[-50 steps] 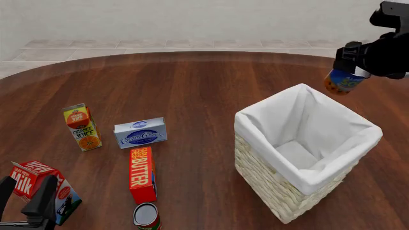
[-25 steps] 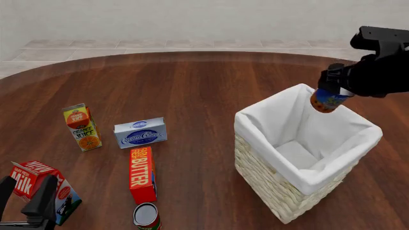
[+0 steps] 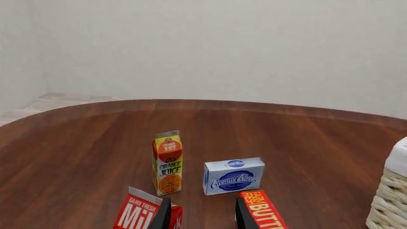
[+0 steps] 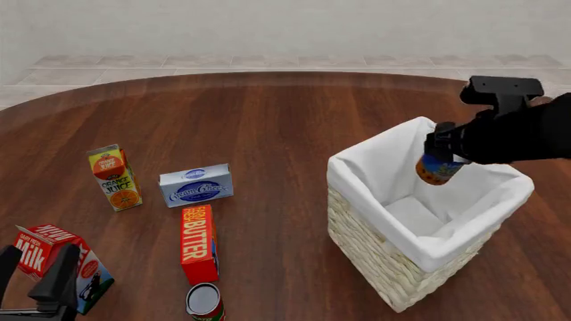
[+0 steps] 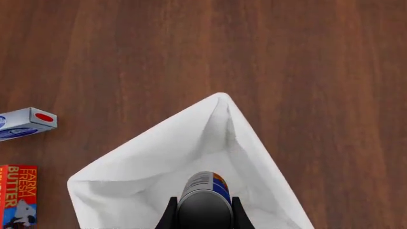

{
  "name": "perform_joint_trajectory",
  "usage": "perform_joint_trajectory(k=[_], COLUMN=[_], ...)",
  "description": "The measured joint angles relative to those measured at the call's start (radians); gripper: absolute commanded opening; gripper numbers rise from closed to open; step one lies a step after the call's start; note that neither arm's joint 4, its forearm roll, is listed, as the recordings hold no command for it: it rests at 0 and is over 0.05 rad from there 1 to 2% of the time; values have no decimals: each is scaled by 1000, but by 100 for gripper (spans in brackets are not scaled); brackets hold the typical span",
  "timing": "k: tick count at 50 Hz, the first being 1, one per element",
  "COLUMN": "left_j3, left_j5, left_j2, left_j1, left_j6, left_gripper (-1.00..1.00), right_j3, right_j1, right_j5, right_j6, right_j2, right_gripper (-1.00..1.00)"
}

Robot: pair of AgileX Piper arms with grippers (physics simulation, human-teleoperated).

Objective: Pick up the alphabet soup and the tomato sauce, and put them in the basket.

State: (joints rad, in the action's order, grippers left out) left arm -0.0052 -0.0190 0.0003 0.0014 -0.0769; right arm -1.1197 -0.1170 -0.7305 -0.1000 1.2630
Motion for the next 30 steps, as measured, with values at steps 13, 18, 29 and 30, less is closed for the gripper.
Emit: perform_joint_trajectory(k=[13,18,29,30], left_j3=[-1,-1,-1,-1], left_j5=[-2,-2,-2,-2], left_j2=[0,0,0,0], left_j1=[0,0,0,0], left_j6=[-2,-2,-2,-2], left_gripper=[100,100,100,100], right_j3=[64,93,146,149], right_j1=[-21,-29,-42,-42], right_j5=[34,51,80,82], right_j6=[9,11,9,9], right_j2=[8,14,28,29], right_gripper=[-100,-100,-100,-100])
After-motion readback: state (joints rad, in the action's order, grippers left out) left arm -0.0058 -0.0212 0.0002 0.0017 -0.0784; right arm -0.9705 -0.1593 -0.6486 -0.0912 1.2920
